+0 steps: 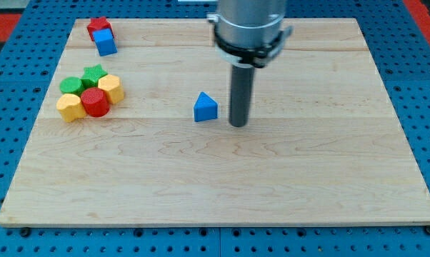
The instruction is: Slide triangle into the bottom right of the blue cube
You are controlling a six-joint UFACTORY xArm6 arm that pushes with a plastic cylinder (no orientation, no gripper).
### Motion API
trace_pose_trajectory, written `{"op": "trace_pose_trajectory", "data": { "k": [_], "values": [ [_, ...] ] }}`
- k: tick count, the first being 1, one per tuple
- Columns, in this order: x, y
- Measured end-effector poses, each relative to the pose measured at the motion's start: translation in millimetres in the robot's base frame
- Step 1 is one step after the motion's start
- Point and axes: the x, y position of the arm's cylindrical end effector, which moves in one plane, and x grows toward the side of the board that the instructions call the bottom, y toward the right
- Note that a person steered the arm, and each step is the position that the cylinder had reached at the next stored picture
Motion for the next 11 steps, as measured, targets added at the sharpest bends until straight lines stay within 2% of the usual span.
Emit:
{"op": "trace_pose_trajectory", "data": {
  "k": [1, 2, 3, 5, 7, 9, 11],
  "values": [
    [-30, -46],
    [-30, -72],
    [-9, -80],
    [-46, -144],
    [-87, -125],
    [-148, -155],
    [-174, -177]
  ]
}}
